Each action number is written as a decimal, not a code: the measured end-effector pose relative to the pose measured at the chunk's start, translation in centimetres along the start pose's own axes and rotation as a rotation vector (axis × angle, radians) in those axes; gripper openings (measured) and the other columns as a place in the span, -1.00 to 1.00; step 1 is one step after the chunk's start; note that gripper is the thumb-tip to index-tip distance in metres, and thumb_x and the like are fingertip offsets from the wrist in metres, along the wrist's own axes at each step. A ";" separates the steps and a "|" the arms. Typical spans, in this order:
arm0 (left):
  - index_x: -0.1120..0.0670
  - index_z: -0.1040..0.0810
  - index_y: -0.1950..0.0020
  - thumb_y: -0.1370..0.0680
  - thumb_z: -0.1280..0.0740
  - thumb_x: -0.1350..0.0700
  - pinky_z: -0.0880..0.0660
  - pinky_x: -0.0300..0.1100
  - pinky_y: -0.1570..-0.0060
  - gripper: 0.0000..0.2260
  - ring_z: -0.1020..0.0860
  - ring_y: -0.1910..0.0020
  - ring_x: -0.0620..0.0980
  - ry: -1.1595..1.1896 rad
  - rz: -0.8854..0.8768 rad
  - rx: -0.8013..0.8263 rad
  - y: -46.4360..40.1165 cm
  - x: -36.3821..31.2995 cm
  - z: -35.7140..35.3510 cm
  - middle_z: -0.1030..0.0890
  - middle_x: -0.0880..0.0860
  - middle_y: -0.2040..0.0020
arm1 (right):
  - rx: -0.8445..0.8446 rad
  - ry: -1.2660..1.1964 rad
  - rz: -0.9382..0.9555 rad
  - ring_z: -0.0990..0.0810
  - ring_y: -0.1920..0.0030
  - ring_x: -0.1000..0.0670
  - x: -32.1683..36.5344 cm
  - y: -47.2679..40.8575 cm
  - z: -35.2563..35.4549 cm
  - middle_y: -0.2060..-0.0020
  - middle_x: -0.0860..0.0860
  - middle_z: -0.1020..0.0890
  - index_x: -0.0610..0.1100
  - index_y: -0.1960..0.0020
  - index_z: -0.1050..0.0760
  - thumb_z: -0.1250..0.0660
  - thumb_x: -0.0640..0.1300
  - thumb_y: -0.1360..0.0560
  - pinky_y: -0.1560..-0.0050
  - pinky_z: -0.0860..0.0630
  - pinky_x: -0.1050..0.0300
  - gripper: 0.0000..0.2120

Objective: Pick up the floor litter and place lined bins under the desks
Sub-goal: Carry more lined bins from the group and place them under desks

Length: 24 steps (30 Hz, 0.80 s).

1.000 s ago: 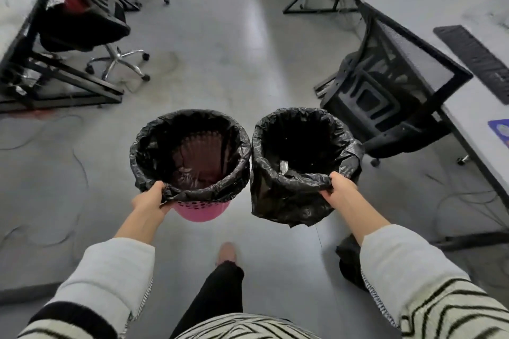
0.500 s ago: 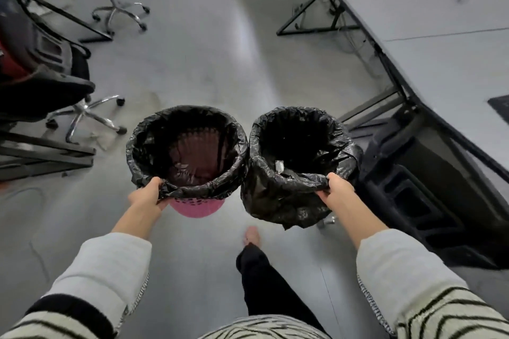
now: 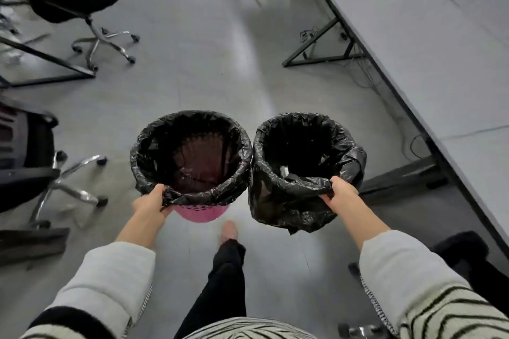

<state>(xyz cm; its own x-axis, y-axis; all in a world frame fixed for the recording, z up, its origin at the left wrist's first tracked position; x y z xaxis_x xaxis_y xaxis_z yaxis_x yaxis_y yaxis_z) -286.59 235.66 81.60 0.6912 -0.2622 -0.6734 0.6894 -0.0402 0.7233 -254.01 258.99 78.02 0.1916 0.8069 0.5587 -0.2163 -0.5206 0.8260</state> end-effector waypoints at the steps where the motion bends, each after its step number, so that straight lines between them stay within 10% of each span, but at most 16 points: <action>1: 0.22 -0.38 0.20 -0.48 -0.26 0.33 -0.52 0.00 -0.08 -0.91 -0.51 0.21 0.03 -0.009 0.008 0.002 -1.5 -1.8 -2.0 -0.45 0.12 0.28 | -0.018 -0.007 -0.005 -0.56 -0.15 -0.14 1.5 -0.8 -2.3 -0.16 -0.17 -0.54 -0.22 -0.18 -0.41 -0.27 -0.32 -0.48 0.64 -0.49 0.04 -0.72; 8: 0.26 -0.41 -0.02 -0.48 -0.29 0.32 -0.51 -0.04 0.04 -0.85 -0.54 -0.05 0.13 -0.019 0.003 -0.016 -11.7 -16.6 -16.9 -0.52 0.25 -0.09 | -0.071 -0.099 -0.038 -0.52 -0.24 -0.11 13.6 -6.6 -19.0 -0.14 -0.13 -0.51 -0.22 -0.36 -0.31 -0.24 -0.32 -0.50 -0.02 -0.55 -0.02 -0.57; 24: 0.29 -0.38 -0.06 -0.49 -0.26 0.33 -0.50 -0.02 0.01 -0.83 -0.52 -0.04 0.14 -0.024 0.091 -0.082 -31.5 -38.1 -53.2 -0.48 0.23 -0.05 | -0.044 0.011 -0.169 -0.57 -0.09 -0.12 38.8 -31.3 -53.5 -0.23 -0.15 -0.54 -0.22 -0.33 -0.36 -0.26 -0.28 -0.47 0.52 -0.57 0.09 -0.58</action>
<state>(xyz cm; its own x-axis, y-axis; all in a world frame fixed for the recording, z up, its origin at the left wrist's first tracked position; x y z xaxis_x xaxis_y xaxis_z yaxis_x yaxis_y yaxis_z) -323.18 298.20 76.33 0.7467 -0.2846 -0.6012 0.6404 0.0635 0.7654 -291.01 321.53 69.82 0.2183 0.8851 0.4110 -0.2233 -0.3647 0.9040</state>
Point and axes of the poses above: each hand's wrist, its own y-axis away from the middle knuckle, its own z-axis out of the back of the hand, x = y × z, the point moved 4 cm from there along -y, towards the middle knuckle
